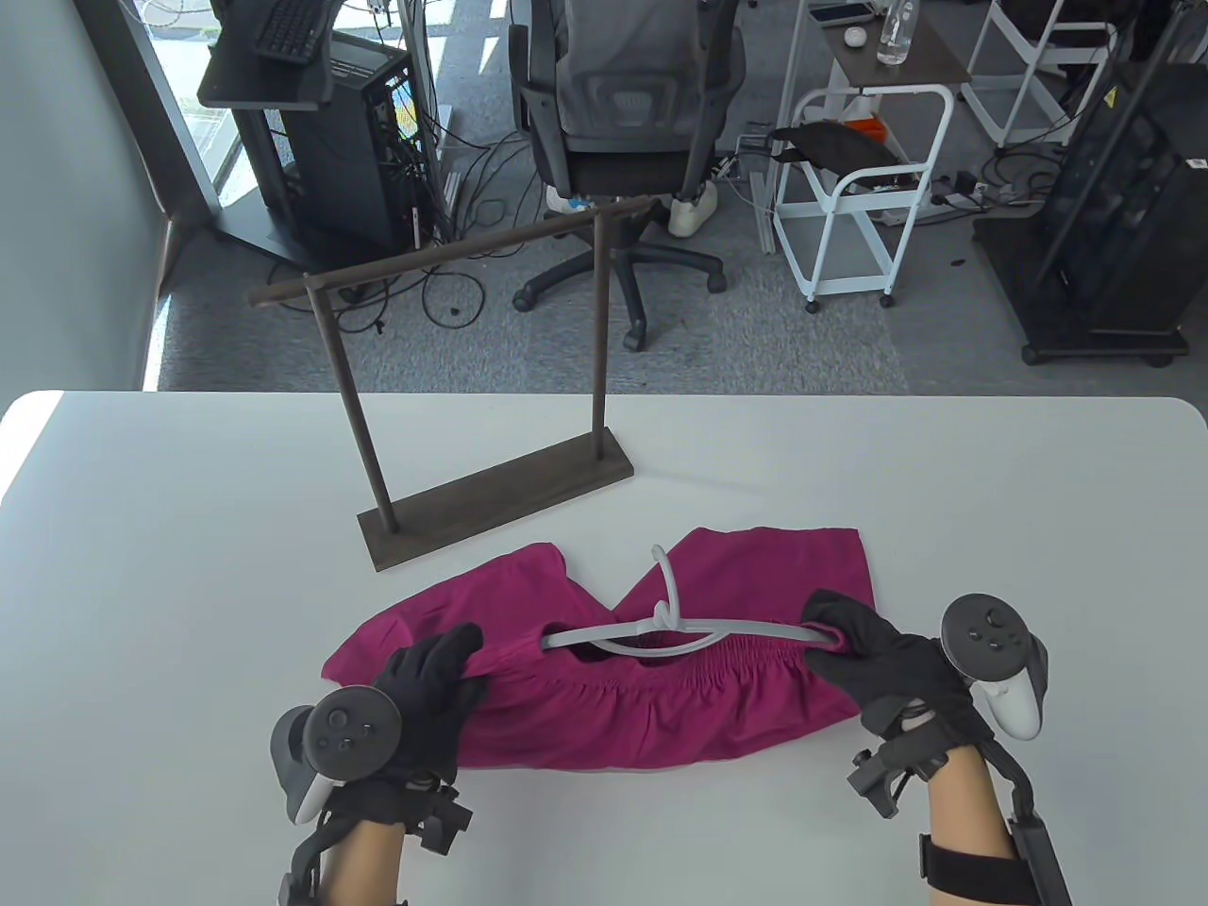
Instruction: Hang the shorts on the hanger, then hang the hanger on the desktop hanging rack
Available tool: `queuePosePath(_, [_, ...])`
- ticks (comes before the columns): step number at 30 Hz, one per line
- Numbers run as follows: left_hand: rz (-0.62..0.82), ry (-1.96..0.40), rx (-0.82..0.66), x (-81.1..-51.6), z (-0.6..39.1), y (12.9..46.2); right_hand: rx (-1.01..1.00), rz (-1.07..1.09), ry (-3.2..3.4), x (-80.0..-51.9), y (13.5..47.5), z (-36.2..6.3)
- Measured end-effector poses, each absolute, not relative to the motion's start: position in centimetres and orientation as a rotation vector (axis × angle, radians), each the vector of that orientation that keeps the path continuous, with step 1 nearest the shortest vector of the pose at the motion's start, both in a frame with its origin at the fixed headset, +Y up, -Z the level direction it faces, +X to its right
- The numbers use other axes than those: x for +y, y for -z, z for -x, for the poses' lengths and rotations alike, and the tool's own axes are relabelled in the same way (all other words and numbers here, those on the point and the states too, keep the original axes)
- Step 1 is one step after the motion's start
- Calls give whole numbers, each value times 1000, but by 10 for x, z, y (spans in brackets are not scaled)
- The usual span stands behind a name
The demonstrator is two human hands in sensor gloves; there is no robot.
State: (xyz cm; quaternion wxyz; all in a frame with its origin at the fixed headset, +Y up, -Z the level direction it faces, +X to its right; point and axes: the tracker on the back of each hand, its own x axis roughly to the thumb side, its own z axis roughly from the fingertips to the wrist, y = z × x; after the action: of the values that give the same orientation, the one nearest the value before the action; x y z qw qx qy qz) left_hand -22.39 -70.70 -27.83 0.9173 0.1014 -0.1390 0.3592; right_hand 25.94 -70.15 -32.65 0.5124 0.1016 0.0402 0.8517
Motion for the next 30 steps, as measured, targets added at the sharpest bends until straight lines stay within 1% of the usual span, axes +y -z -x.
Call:
queuePosePath(2, [-220,-752,-289,-708,221,278,114,-232,-2057,-704,327,-261])
queuePosePath(7, [-308,-738,-270,-707,223,277,130,-219,-2088,-705,328,-255])
queuePosePath(12, [-309,-753,-242,-706,228,280,100,-200,-2221,-697,325,-257])
queuePosePath(15, [-331,-724,-215,-702,232,282,55,-131,-2228,-693,321,-268])
queuePosePath(19, [-389,-684,-174,-690,236,285,-77,77,-2271,-696,317,-286])
queuePosePath(22, [-435,-674,-141,-675,238,289,-37,147,-2328,-701,319,-291])
queuePosePath(24, [-449,-675,-130,-663,239,293,-23,144,-2326,-703,320,-291])
queuePosePath(30, [-518,-680,-101,-604,244,307,-9,128,-2345,-703,319,-285])
